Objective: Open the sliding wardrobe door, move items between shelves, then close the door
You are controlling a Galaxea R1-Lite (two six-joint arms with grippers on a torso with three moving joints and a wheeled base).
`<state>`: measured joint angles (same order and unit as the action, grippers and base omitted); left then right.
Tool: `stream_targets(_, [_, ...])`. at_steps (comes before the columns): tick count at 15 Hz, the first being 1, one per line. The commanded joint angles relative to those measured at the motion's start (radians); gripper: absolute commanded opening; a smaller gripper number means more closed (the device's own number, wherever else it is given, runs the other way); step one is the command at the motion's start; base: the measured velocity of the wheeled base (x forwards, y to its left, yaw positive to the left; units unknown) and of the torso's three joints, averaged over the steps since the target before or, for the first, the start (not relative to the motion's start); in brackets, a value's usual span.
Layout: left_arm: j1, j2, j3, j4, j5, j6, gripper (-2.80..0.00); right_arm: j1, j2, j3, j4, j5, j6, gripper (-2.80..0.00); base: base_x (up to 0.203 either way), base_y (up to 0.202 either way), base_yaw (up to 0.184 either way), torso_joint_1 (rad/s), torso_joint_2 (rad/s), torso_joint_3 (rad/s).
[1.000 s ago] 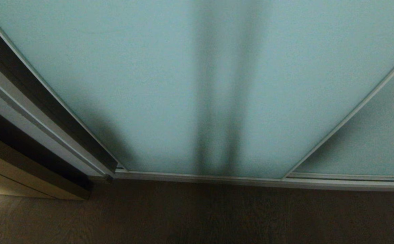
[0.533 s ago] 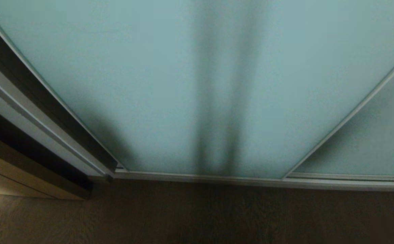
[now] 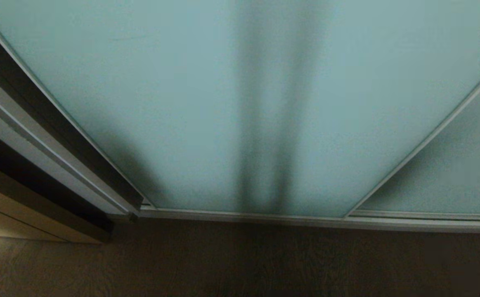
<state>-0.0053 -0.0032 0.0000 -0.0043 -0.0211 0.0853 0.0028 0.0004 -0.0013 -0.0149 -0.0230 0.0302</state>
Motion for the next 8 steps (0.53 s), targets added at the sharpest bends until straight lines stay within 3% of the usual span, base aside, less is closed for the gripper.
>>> stream_targets(1, [0.001, 0.002, 0.000, 0.000, 0.000, 0.001, -2.80, 0.000, 0.001, 0.000, -0.001, 0.000, -0.005, -2.80, 0.000, 0.000, 0.000, 0.000, 0.00, 0.000])
stream_targets(8, [-0.001, 0.002, 0.000, 0.000, 0.000, -0.003, -2.80, 0.000, 0.001, 0.000, 0.003, 0.000, -0.001, -2.80, 0.000, 0.000, 0.000, 0.000, 0.00, 0.000])
